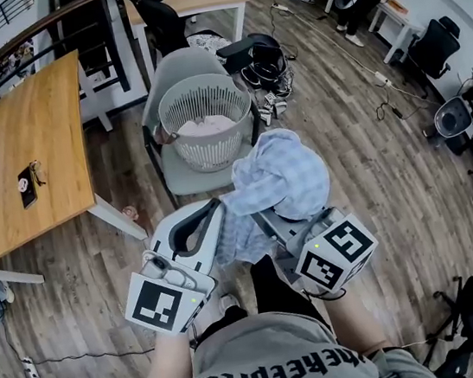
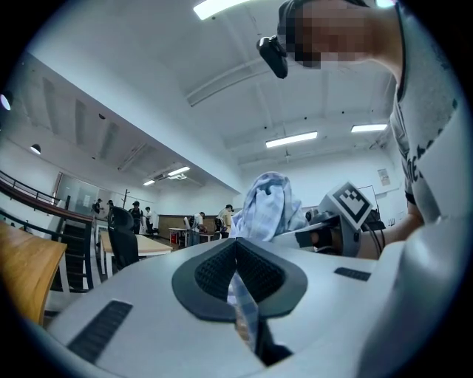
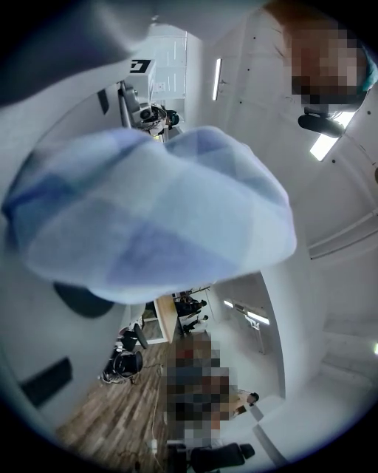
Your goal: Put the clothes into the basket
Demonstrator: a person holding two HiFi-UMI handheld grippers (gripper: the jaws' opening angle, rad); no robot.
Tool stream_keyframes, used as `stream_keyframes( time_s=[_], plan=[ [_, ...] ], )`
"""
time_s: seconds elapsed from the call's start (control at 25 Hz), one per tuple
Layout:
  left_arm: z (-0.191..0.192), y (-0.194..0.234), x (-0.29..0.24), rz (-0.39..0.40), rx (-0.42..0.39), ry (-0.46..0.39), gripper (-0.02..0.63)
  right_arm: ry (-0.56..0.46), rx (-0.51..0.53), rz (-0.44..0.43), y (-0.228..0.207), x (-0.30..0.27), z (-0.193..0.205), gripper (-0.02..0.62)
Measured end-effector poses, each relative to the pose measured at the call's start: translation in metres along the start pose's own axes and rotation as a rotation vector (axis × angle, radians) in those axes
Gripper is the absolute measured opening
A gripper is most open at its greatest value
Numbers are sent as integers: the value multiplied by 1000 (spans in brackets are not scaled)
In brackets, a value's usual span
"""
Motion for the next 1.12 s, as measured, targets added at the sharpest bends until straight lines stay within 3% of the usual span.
stream_keyframes(
  time_s=[0.6,1.12],
  plan=[
    [-4,48,-95,-113,19,-20,14,-14,31,-84,-99,-56,-18,193],
    [-5,66,-178,-221,23,-44,14,-19,26,-179,-189,-83,-23,193]
  ],
)
Point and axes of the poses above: the fingertips, and each gripper's own axes: x backward along the fingers, y to its left, z out of its underside, the point moved 1 cm from there along x, backward along the fingers, and after that the axes turned 13 degrees about x, right-handed, at the moved point
